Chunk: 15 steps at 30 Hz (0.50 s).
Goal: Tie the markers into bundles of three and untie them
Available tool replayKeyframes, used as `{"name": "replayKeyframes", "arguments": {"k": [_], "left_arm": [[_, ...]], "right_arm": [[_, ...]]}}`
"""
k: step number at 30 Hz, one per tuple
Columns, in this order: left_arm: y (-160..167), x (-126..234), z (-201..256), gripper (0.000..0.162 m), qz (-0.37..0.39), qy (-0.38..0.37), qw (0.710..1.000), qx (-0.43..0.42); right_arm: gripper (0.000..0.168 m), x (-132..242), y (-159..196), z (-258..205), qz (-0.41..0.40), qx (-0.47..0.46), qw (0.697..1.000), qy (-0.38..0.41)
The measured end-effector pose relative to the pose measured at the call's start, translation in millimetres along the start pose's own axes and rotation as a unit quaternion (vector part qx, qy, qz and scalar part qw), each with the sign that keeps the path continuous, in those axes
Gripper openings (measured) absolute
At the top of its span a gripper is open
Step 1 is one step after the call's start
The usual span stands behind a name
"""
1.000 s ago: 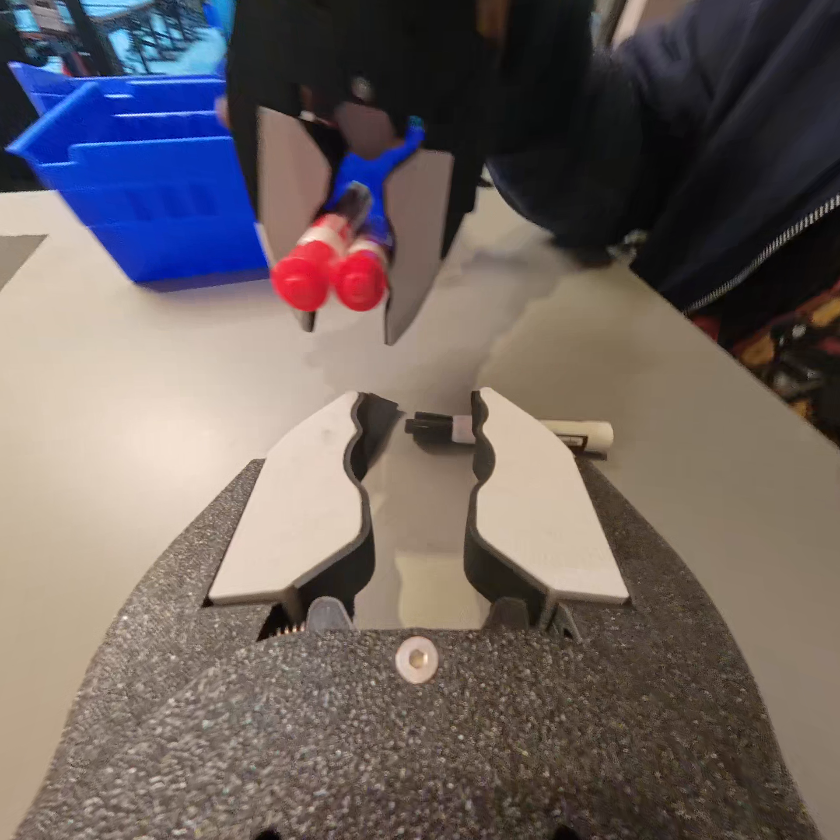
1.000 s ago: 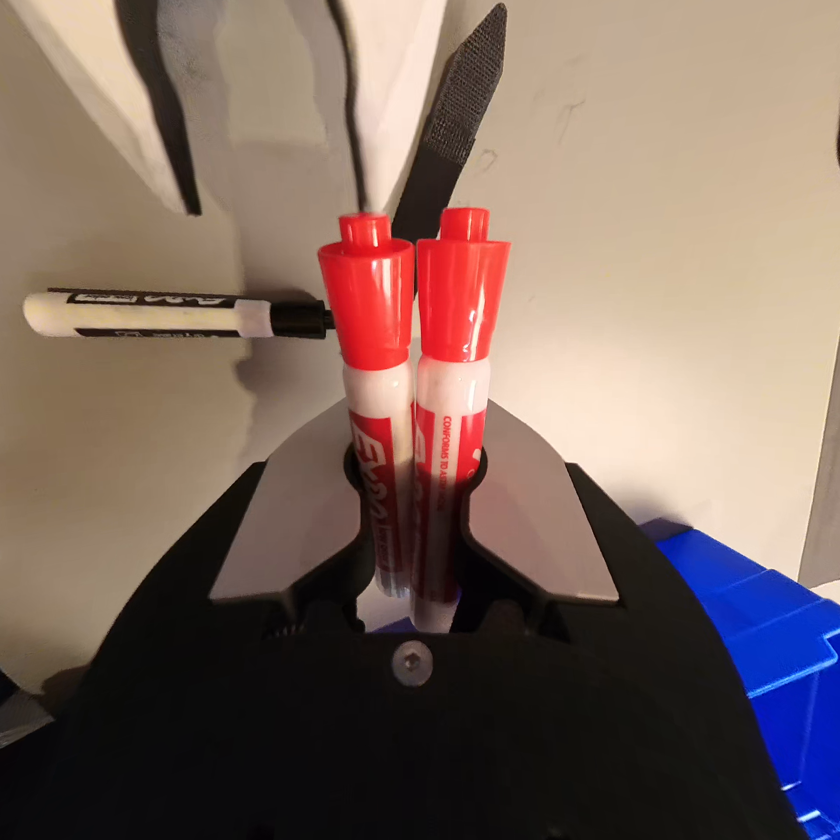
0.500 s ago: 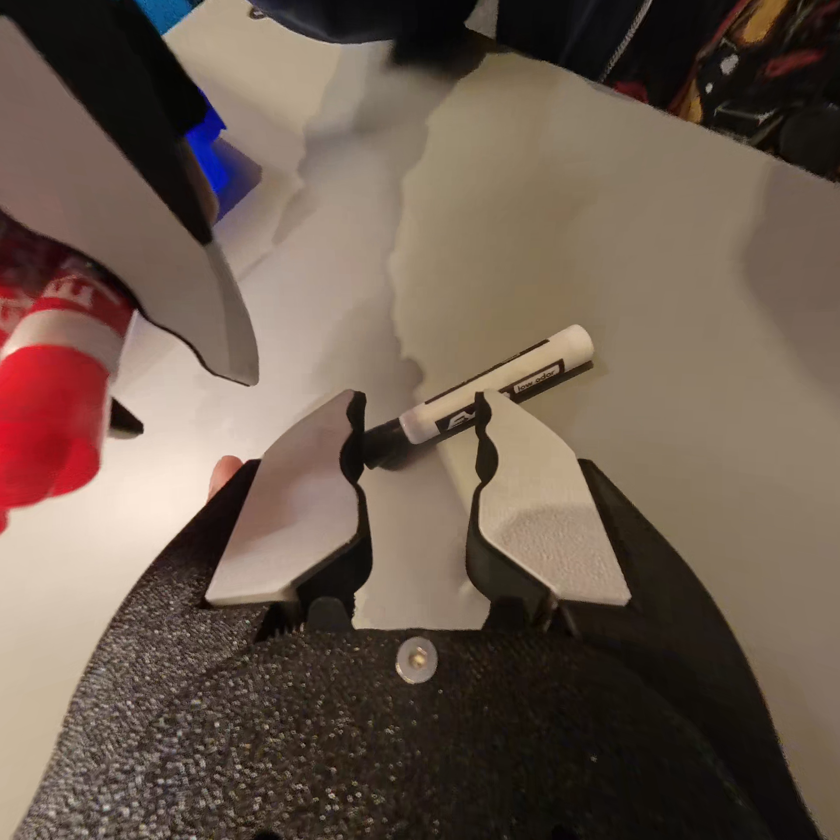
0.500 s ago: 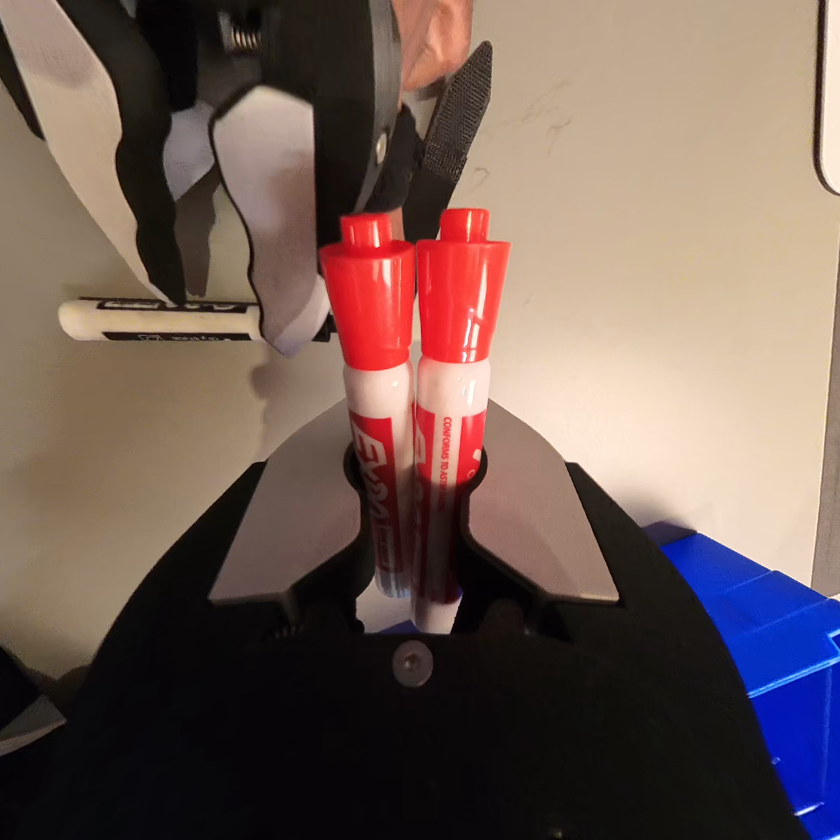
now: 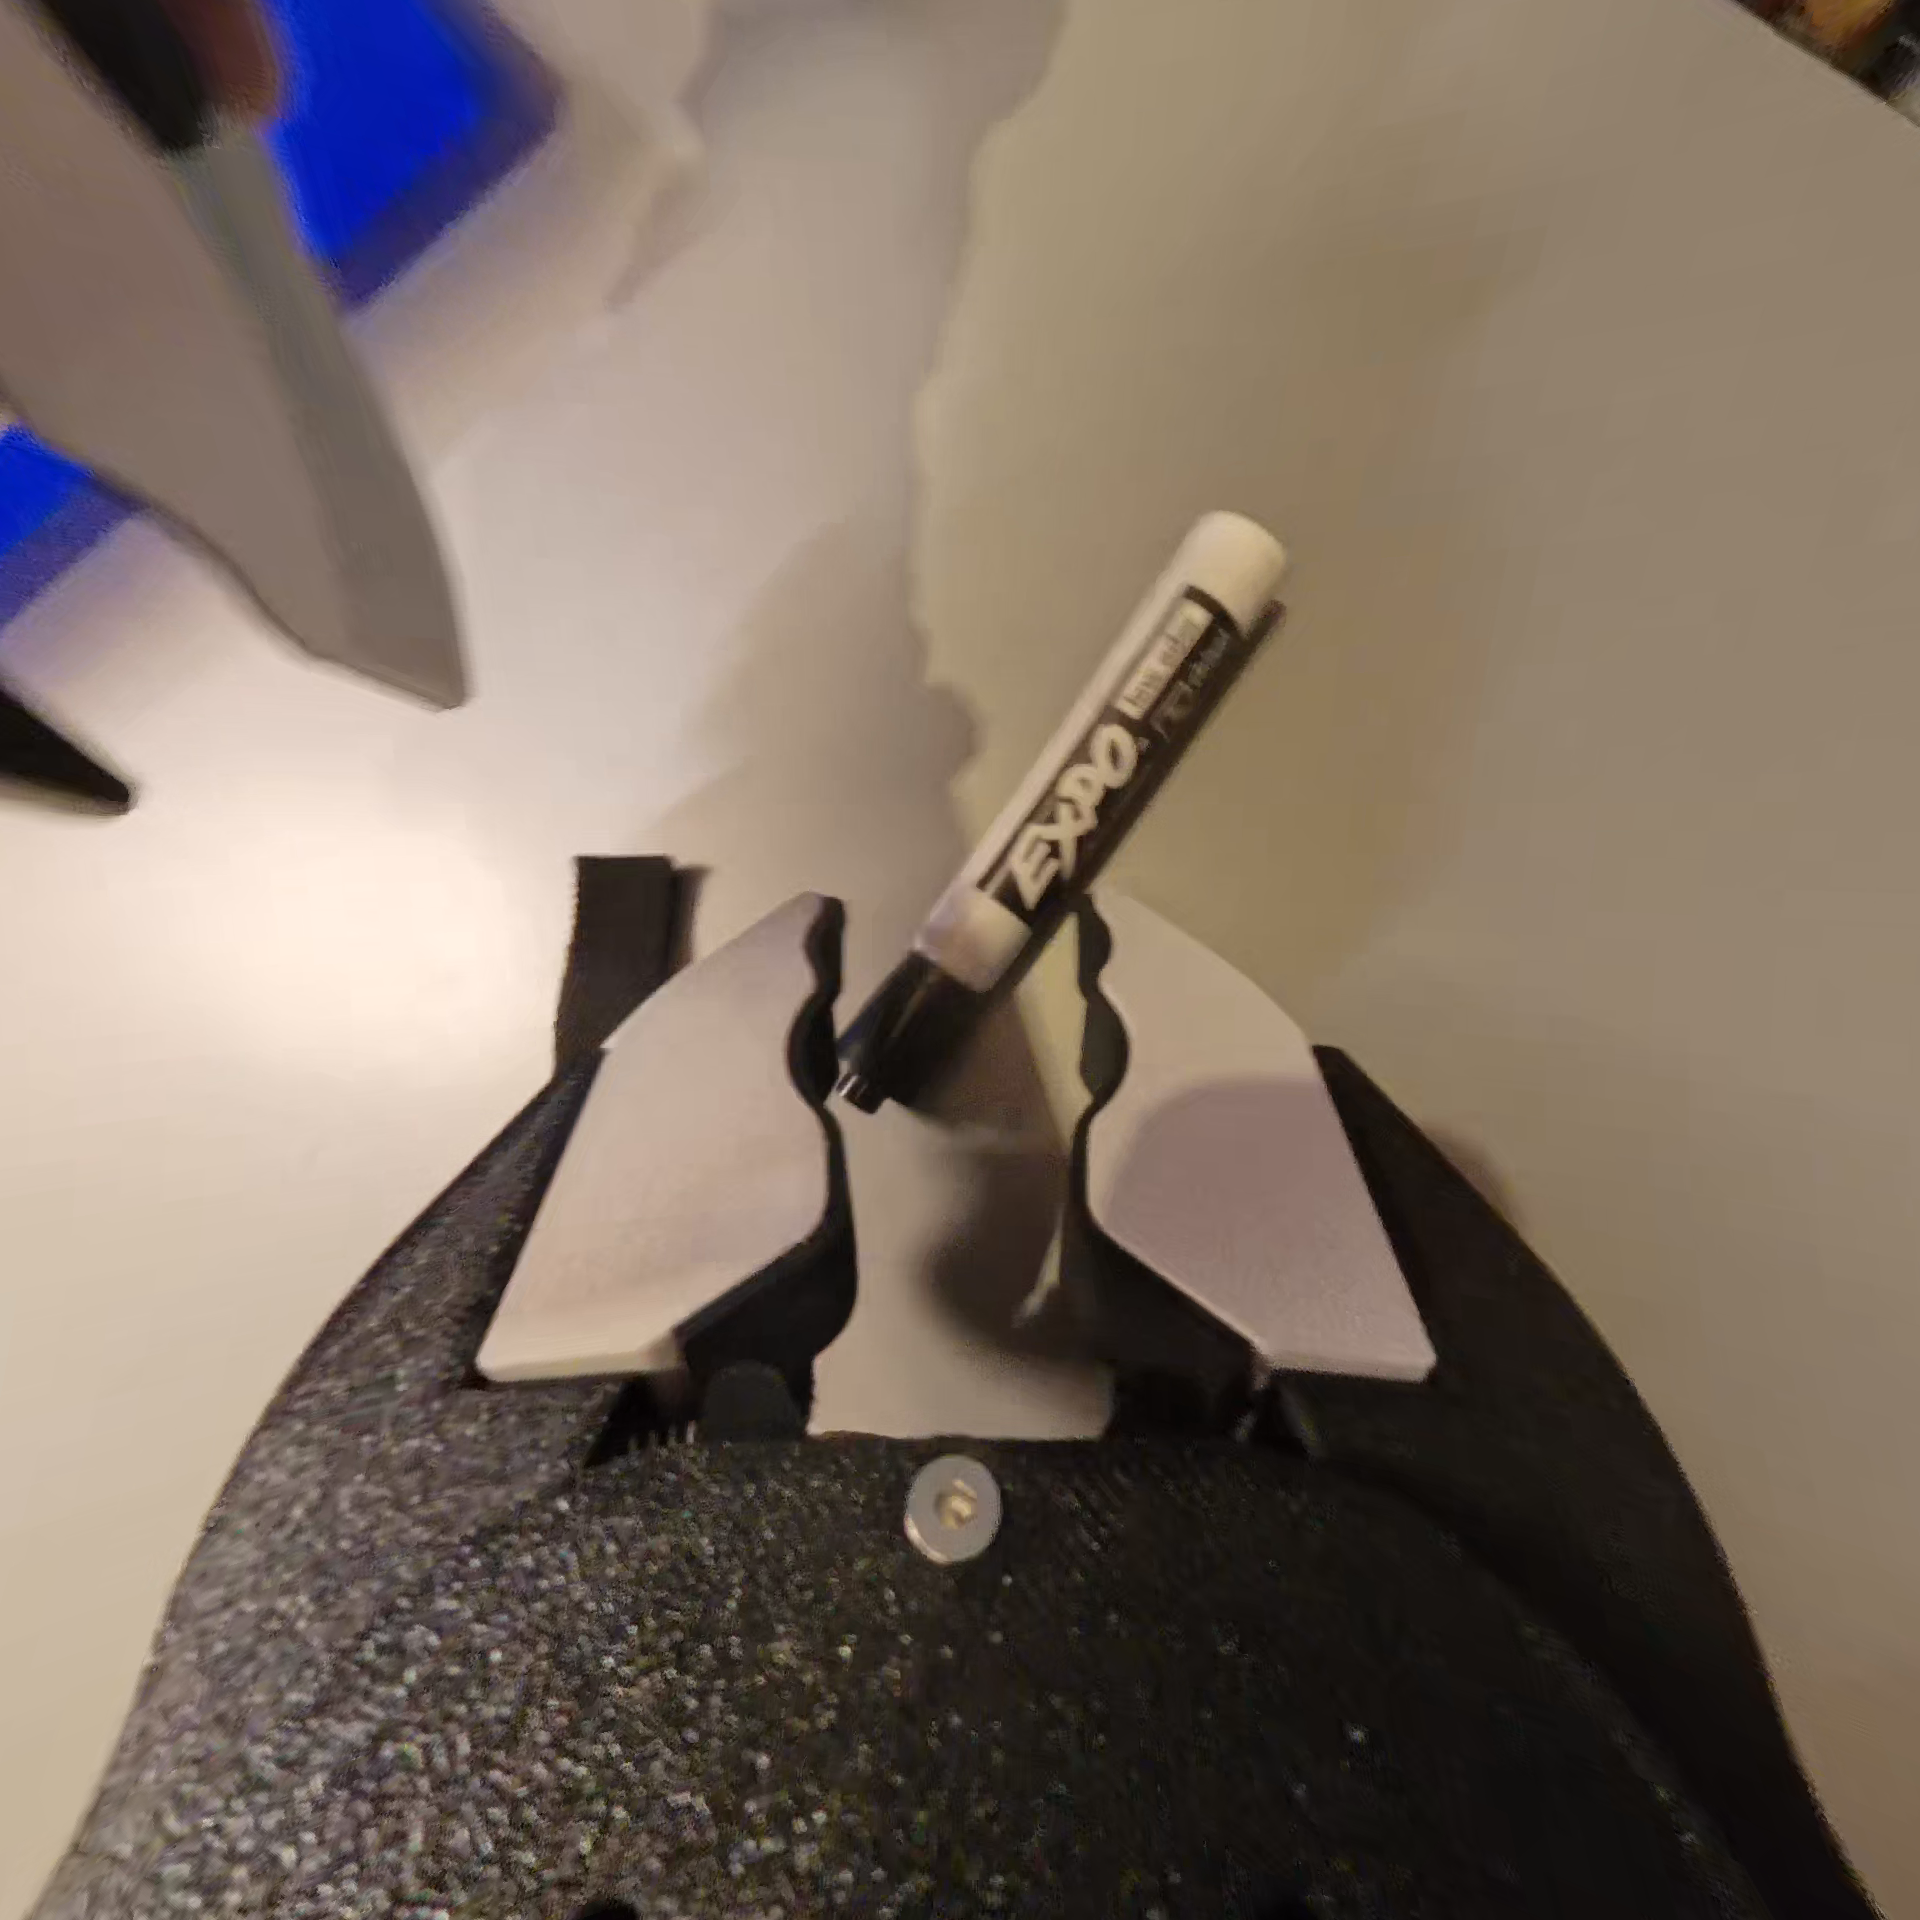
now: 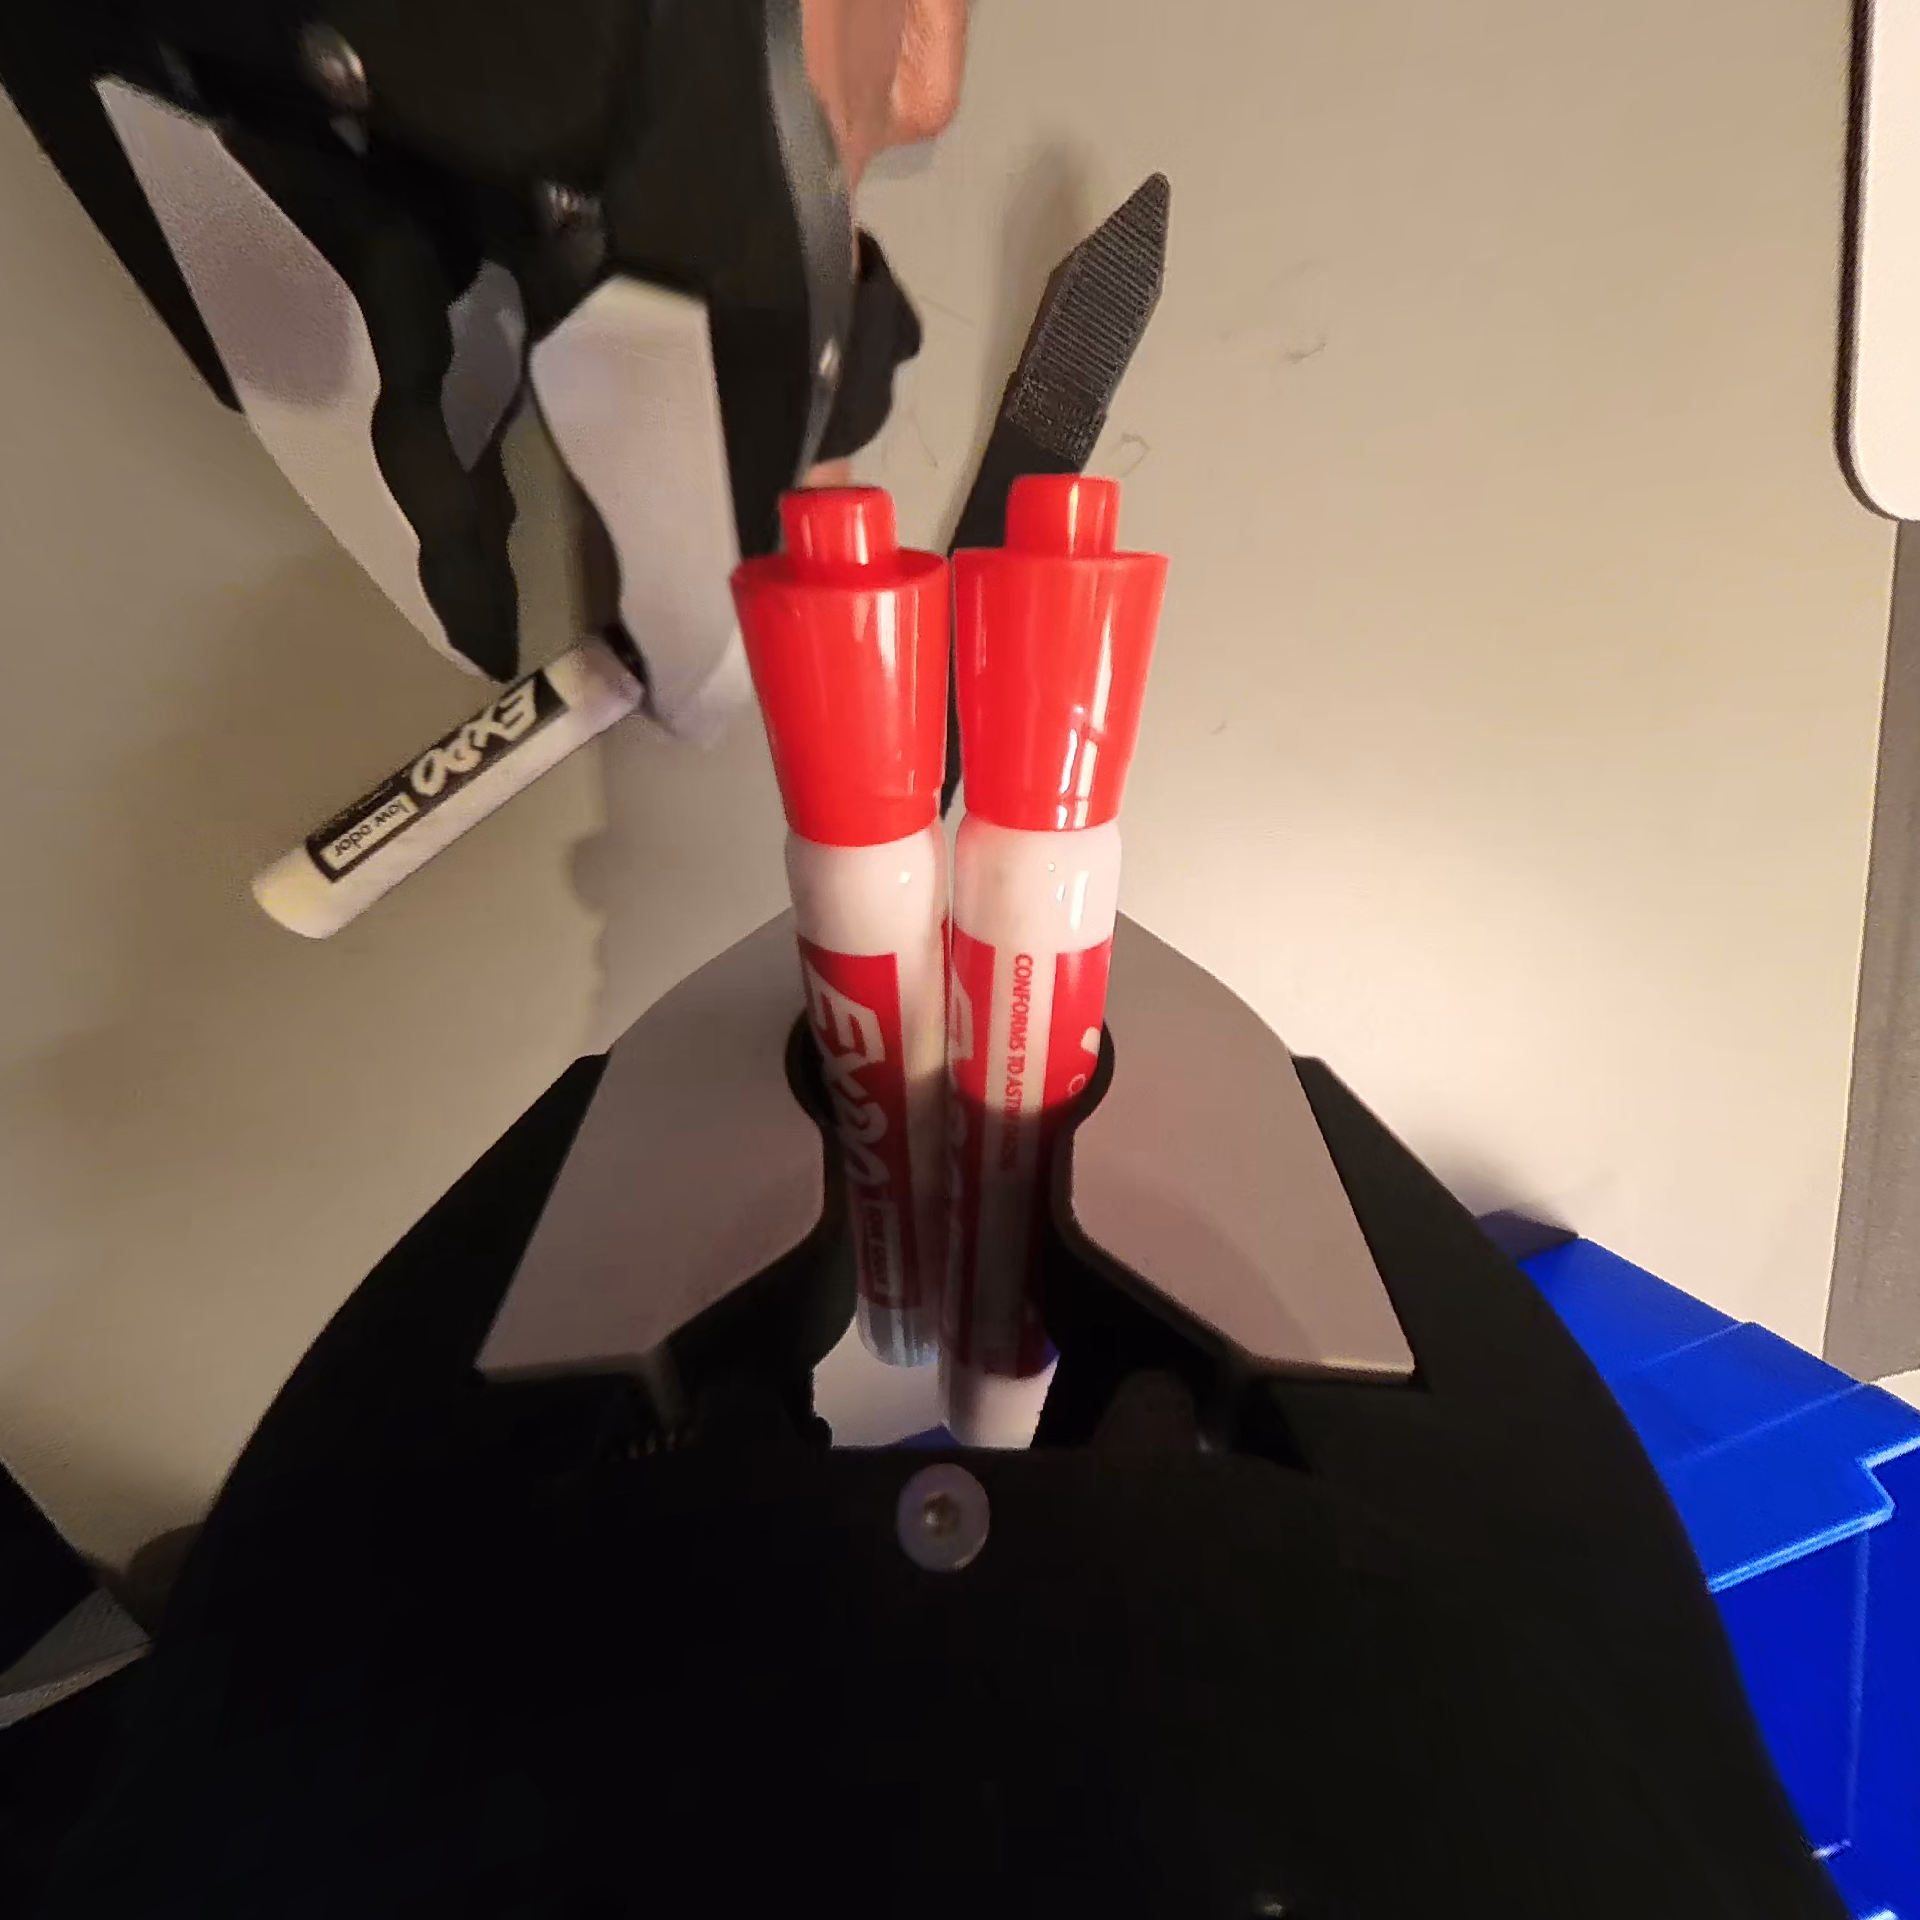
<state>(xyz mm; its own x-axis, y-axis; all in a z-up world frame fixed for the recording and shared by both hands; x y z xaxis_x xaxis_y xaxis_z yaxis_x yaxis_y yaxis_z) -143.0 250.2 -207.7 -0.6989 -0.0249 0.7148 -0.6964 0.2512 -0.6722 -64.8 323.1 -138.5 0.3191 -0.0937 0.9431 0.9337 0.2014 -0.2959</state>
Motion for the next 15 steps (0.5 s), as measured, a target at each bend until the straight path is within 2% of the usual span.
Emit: {"name": "replayKeyframes", "arguments": {"k": [1,5,9,12,15], "left_arm": [[1.3,2.8,0.5,0.048,0.013,-0.018,1.000,0.017],[9.1,9.3,5.0,0.049,0.027,-0.026,0.999,0.028],[10.2,2.2,5.8,0.034,-0.001,0.006,0.999,0.054],[11.5,4.1,10.2,0.019,-0.003,-0.010,0.997,0.074],[13.4,11.4,17.1,0.018,0.003,-0.043,0.995,0.092]], "right_arm": [[0.041,-0.1,-0.8,-1.0,0.001,0.002,1.000,0.000],[0.041,-3.3,-4.1,-5.4,0.000,0.011,1.000,-0.004],[0.041,-7.3,-7.8,-9.1,-0.001,0.019,1.000,-0.003],[0.041,-9.3,-9.5,-11.2,-0.002,0.023,1.000,-0.004],[0.041,-13.3,-8.9,-11.2,-0.008,0.023,1.000,-0.006]]}}
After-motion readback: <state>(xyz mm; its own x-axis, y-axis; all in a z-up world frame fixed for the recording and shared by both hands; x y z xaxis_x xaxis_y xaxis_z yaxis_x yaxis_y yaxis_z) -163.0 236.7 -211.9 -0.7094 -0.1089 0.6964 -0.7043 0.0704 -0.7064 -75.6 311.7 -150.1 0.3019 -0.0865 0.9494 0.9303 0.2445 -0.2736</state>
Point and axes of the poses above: each gripper's, where its closed fingertips meet, x back along the fingers, y out of its underside, z = x × y across the jaws, the point moved 6 cm from there along x, back along the fingers
